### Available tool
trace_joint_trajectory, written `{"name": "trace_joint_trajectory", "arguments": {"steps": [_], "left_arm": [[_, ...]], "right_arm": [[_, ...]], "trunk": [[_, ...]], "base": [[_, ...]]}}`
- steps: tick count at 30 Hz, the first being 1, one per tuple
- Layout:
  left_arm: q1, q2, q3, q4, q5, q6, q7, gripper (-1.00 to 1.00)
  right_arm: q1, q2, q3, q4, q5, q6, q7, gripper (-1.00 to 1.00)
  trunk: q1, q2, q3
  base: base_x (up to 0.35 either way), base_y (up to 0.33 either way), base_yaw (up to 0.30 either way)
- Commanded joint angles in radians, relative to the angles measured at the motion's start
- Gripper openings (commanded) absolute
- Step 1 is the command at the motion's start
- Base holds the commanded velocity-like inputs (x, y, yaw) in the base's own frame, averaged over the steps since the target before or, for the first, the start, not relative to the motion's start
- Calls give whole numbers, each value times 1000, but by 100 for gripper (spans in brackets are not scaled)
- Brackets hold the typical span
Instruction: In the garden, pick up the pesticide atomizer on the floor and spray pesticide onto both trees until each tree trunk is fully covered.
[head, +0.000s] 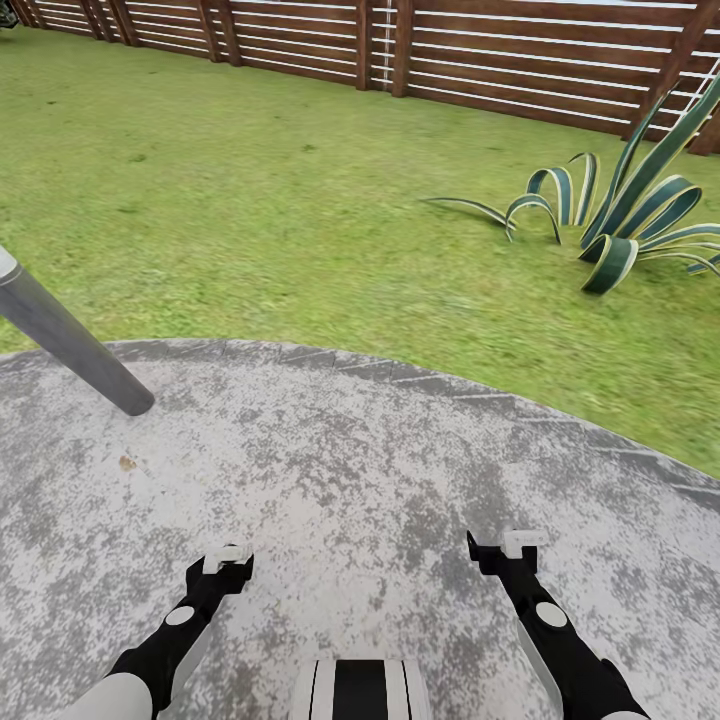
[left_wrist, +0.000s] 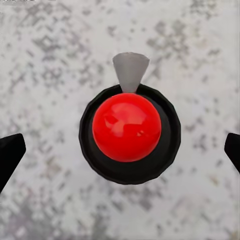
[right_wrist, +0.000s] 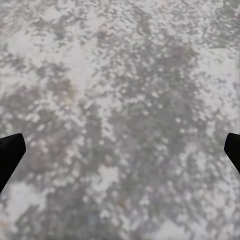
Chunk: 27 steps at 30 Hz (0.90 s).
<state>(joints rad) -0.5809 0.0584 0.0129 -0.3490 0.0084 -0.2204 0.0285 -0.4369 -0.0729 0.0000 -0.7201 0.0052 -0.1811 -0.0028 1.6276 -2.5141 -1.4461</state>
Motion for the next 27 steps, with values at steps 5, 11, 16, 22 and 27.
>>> {"name": "trace_joint_trajectory", "arguments": {"steps": [5, 11, 16, 22, 27], "left_arm": [[0, 1, 1, 1, 1, -4, 1, 100], [0, 1, 1, 1, 2, -4, 1, 100], [0, 1, 1, 1, 2, -4, 1, 100], [-1, 0, 1, 0, 2, -4, 1, 100], [-1, 0, 1, -3, 2, -4, 1, 100]], "right_arm": [[0, 0, 0, 1, 0, -3, 0, 100], [0, 0, 0, 1, 1, -3, 0, 100], [0, 0, 0, 2, 1, -3, 0, 100], [0, 0, 0, 2, 1, -3, 0, 100], [0, 0, 0, 2, 1, -3, 0, 100]], "trunk": [[0, 0, 2], [0, 0, 2], [0, 0, 3], [0, 0, 7], [0, 0, 7]], "base": [[0, 0, 0], [0, 0, 0], [0, 0, -1], [0, 0, -28], [0, 0, 0]]}}
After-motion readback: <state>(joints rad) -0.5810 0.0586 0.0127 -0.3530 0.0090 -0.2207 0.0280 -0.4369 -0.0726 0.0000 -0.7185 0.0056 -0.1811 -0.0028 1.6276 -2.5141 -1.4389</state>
